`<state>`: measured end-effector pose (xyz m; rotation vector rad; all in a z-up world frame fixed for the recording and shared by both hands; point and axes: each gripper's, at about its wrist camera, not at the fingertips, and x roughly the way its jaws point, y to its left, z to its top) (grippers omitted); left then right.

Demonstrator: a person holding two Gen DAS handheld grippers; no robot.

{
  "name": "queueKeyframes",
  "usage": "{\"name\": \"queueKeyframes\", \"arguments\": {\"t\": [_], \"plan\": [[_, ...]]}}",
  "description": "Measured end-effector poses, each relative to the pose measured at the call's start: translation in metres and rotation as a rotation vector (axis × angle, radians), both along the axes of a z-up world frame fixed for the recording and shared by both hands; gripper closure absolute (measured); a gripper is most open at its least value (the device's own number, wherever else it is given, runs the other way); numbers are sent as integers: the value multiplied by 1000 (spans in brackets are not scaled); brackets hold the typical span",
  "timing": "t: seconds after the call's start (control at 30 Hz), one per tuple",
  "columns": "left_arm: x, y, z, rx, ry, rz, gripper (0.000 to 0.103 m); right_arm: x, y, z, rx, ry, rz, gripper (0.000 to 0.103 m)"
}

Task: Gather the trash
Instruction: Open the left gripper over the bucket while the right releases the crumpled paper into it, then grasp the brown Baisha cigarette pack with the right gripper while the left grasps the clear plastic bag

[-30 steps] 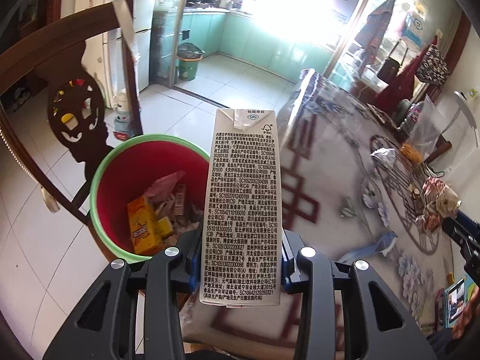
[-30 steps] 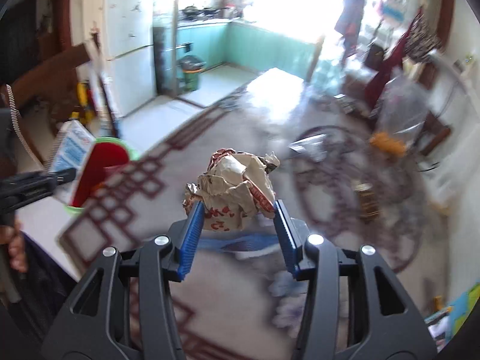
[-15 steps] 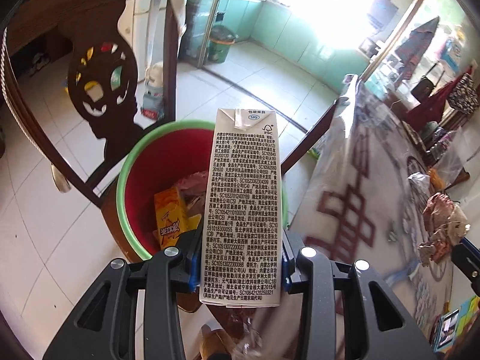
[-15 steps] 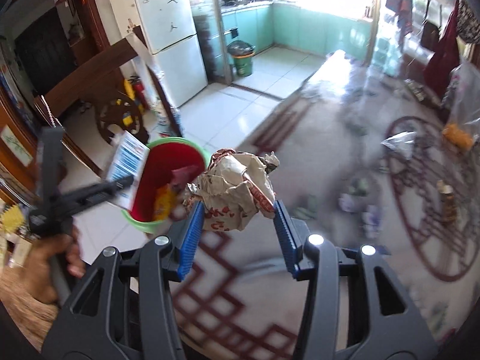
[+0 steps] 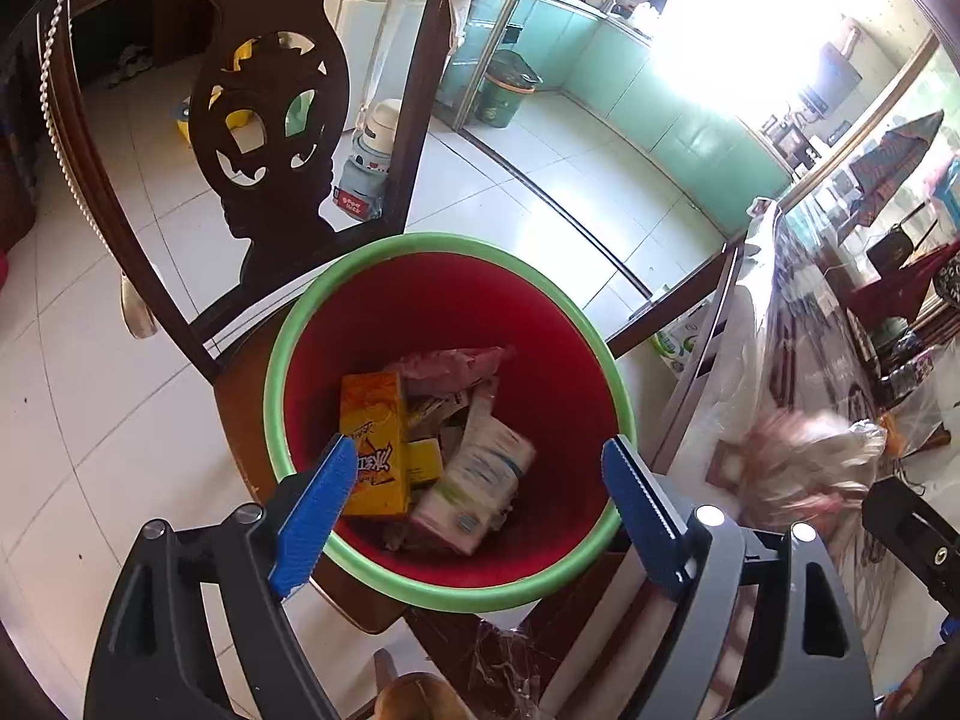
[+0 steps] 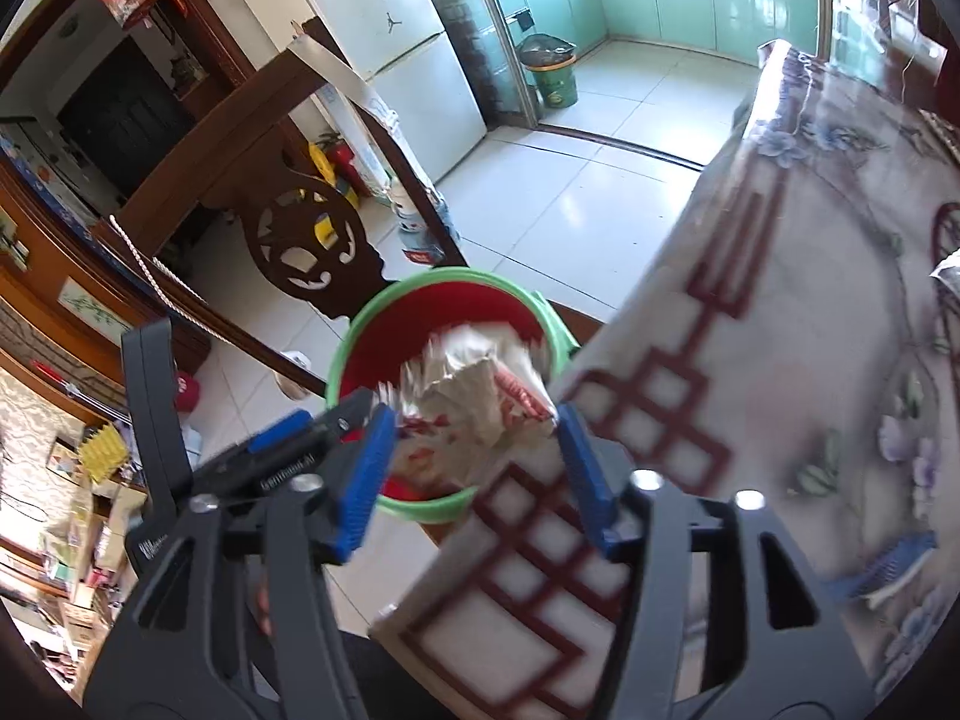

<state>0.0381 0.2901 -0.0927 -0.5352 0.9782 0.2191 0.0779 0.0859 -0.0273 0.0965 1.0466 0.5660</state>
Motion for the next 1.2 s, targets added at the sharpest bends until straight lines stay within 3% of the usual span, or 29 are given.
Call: {"name": "queueKeyframes", "arguments": {"t": [0.1,0.17,0.27,0.43,0.53,0.67,0.8,0.93,1.0,1.07,1.13,1.2], "plan": [[1,-1,-2,-9,7,8,23,1,-1,3,8,-11,1,43],[2,-2,-2,-7,10,8,23,-1,-8,6,-8,-34,-7,35],[3,-4,-2,-5,12,-3,23,-9,-36,6,-47,-76,-41,31],[8,-17,-1,19,13,-51,23,-19,-125,3,-212,-182,-175,30],[11,-25,0,31,15,-73,23,-11,-201,1,-352,-222,-322,29],[16,-36,1,49,24,-87,23,6,-294,4,-437,-256,-533,21],[21,-52,6,80,24,-111,23,37,-379,-21,-464,-119,-663,18],[29,-73,9,145,35,-152,23,53,-411,-43,-447,-36,-674,19],[31,-84,10,169,38,-172,23,60,-414,-49,-416,-27,-660,20],[34,-97,11,205,44,-200,23,64,-413,-53,-391,-15,-641,41],[36,-110,12,244,48,-226,23,66,-412,-57,-390,-13,-619,51],[37,-125,14,282,44,-255,23,64,-408,-57,-388,-25,-602,53]]}}
